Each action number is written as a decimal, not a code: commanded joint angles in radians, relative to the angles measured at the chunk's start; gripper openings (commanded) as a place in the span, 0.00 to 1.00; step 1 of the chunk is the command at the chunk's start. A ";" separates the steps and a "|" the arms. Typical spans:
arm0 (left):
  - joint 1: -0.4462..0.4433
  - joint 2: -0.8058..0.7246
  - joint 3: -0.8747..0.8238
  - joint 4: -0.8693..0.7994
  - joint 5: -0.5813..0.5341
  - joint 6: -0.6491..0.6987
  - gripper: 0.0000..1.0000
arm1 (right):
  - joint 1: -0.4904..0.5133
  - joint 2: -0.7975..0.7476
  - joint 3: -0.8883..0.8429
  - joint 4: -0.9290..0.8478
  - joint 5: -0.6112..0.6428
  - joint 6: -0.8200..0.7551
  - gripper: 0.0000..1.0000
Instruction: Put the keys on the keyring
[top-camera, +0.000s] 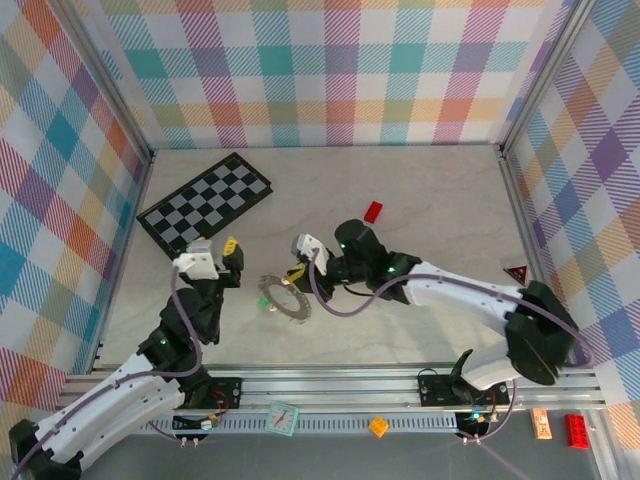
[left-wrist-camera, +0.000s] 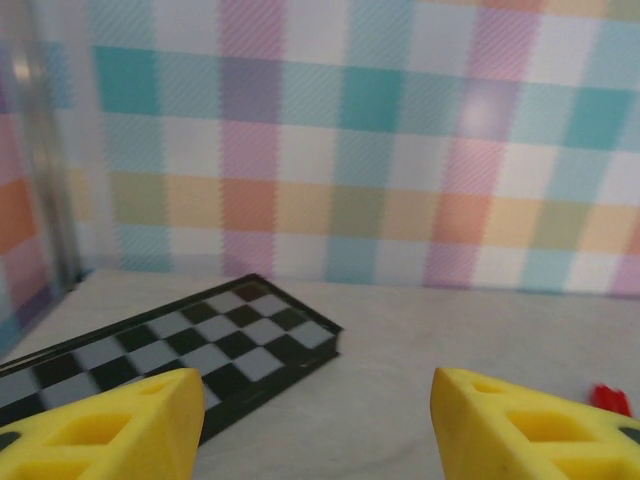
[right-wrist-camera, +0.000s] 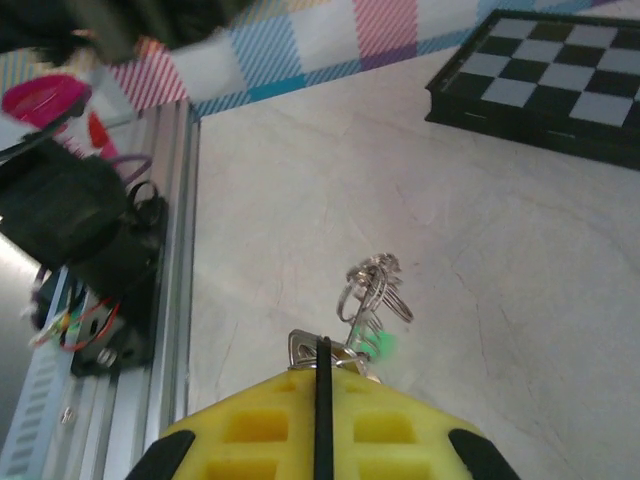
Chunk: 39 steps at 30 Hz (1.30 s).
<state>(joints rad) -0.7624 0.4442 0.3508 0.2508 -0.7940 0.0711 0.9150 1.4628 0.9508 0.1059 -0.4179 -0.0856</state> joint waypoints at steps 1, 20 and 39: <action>0.029 -0.023 0.016 -0.146 -0.101 -0.085 0.62 | -0.002 0.074 0.036 0.134 0.047 0.138 0.00; 0.100 0.255 0.004 -0.041 -0.031 -0.114 0.72 | -0.143 0.169 -0.010 -0.487 0.526 -0.428 0.14; 0.383 0.561 -0.028 0.217 0.147 -0.015 0.83 | -0.563 -0.370 -0.475 0.094 0.689 -0.056 0.70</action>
<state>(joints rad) -0.4225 0.9798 0.3458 0.3679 -0.6941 0.0444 0.4110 1.1030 0.5678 -0.0036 0.2325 -0.2504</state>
